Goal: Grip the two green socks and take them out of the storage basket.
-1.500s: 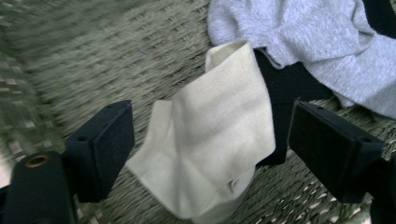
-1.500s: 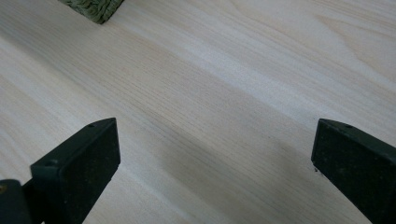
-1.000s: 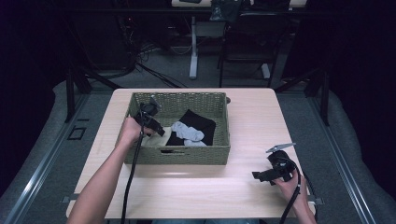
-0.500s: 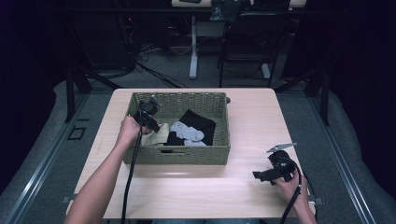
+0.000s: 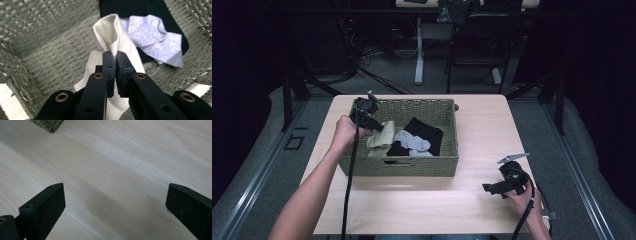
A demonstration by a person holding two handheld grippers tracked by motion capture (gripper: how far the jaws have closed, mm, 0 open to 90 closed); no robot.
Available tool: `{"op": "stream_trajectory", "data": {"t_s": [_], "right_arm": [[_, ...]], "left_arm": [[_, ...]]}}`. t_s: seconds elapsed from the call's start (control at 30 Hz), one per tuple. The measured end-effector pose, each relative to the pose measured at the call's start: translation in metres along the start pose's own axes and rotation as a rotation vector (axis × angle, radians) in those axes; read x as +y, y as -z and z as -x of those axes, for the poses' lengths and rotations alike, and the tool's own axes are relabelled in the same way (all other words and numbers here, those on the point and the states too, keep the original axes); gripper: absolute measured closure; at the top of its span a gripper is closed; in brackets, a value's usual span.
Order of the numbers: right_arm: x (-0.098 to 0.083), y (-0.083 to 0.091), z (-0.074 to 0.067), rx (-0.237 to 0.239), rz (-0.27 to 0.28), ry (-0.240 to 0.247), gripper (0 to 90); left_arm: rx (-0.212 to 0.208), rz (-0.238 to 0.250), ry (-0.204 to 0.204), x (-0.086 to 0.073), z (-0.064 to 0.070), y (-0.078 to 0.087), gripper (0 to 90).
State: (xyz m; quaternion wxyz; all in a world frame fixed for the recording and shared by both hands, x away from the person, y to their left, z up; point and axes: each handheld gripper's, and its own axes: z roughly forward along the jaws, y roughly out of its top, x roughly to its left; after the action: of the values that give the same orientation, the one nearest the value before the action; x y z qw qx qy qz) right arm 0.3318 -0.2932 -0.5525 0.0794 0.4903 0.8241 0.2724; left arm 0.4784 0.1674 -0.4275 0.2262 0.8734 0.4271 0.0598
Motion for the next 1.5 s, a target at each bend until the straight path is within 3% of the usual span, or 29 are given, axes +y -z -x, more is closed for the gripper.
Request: {"op": "stream_trajectory", "data": {"t_s": [0.37,0.77,1.07,1.5], "right_arm": [[0.000,0.000,0.000,-0.001,0.003,-0.002,1.9],[0.000,0.000,0.000,0.002,0.001,-0.001,1.9],[0.000,0.000,0.000,0.002,0.001,-0.002,1.9],[0.000,-0.001,-0.001,-0.003,-0.002,-0.004,1.9]], "left_arm": [[0.010,0.053,-0.025,0.010,0.004,0.034,86.8],[0.033,0.104,-0.012,0.005,-0.002,0.069,86.8],[0.064,0.131,0.019,-0.007,-0.016,0.093,86.7],[0.142,0.175,0.087,-0.041,-0.041,0.128,86.7]]}}
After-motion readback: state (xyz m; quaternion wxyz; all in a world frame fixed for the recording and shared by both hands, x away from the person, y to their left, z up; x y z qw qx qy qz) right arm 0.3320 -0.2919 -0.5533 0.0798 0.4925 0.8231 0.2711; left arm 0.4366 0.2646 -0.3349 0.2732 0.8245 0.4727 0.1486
